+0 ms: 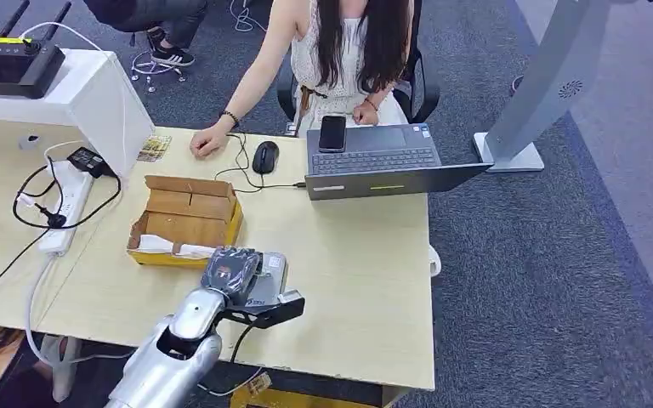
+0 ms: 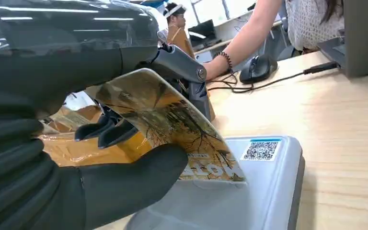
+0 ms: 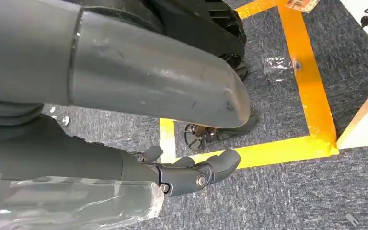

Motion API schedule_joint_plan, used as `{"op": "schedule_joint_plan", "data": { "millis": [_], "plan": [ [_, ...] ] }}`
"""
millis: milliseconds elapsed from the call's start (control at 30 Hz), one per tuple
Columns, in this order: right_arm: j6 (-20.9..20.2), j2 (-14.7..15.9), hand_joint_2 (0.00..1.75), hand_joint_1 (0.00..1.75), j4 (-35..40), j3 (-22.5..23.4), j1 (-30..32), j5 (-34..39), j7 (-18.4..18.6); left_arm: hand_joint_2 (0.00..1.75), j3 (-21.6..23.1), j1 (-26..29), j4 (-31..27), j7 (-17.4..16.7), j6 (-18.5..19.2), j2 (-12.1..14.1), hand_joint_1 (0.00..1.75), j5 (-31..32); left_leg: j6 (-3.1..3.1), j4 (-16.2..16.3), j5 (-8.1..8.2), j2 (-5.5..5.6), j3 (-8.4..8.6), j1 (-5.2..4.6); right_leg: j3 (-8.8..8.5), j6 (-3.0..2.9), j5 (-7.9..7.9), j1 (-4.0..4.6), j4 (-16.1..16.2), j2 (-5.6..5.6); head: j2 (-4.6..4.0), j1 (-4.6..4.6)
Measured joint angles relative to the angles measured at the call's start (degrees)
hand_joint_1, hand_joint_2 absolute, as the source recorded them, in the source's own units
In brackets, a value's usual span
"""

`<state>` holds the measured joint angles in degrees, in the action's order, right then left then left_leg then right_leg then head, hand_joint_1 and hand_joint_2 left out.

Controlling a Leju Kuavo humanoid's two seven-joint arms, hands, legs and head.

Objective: Pass the card to the sensor for recognition and then transmit it.

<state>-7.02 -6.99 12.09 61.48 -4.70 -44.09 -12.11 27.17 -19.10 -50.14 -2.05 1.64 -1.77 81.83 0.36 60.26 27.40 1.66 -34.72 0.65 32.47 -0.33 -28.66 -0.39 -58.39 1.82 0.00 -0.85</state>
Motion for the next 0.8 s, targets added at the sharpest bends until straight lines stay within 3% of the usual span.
{"op": "schedule_joint_plan", "data": {
  "millis": [67,133,400,567,800],
  "plan": [
    [-0.1,0.0,0.0,0.0,0.0,0.0,0.0,0.0,-0.2,1.75,0.0,-0.4,-0.3,0.5,-3.1,0.1,1.75,-0.6,0.0,0.0,0.0,0.0,0.0,0.0,0.0,0.0,0.0,0.0,0.0,0.0,0.0,0.0],
    [-0.4,0.0,0.0,0.0,-0.1,0.0,0.1,0.2,-0.7,1.75,0.0,-0.8,-2.7,1.4,-8.7,0.2,1.75,-1.4,0.0,0.0,-0.01,0.01,-0.01,0.0,0.0,0.0,0.0,0.0,0.0,-0.02,0.0,0.0],
    [-0.9,-0.3,0.0,0.0,-0.1,-0.1,0.0,-1.6,-1.1,1.75,-2.5,-6.8,-15.6,0.7,-16.6,0.9,1.75,0.3,-0.01,0.0,-0.04,0.02,-0.01,0.01,-0.01,-0.01,0.02,0.01,0.0,-0.03,0.0,0.0],
    [-0.8,-0.3,0.0,0.0,-0.2,-0.5,-0.7,-2.9,0.3,1.75,-6.1,-15.9,-15.5,-1.0,-14.5,2.2,1.75,4.9,-0.05,0.0,-0.18,0.08,-0.01,0.02,0.0,0.0,0.08,0.01,-0.1,-0.08,0.0,0.02],
    [-0.8,-0.3,0.0,0.0,-0.2,-1.0,-1.4,-3.5,1.5,1.75,-7.3,-27.9,-4.4,-4.3,-11.2,3.0,1.75,6.1,-0.06,0.0,-0.23,0.07,-0.01,0.0,0.0,0.04,0.16,0.01,-0.1,-0.07,0.0,0.02]
  ]
}}
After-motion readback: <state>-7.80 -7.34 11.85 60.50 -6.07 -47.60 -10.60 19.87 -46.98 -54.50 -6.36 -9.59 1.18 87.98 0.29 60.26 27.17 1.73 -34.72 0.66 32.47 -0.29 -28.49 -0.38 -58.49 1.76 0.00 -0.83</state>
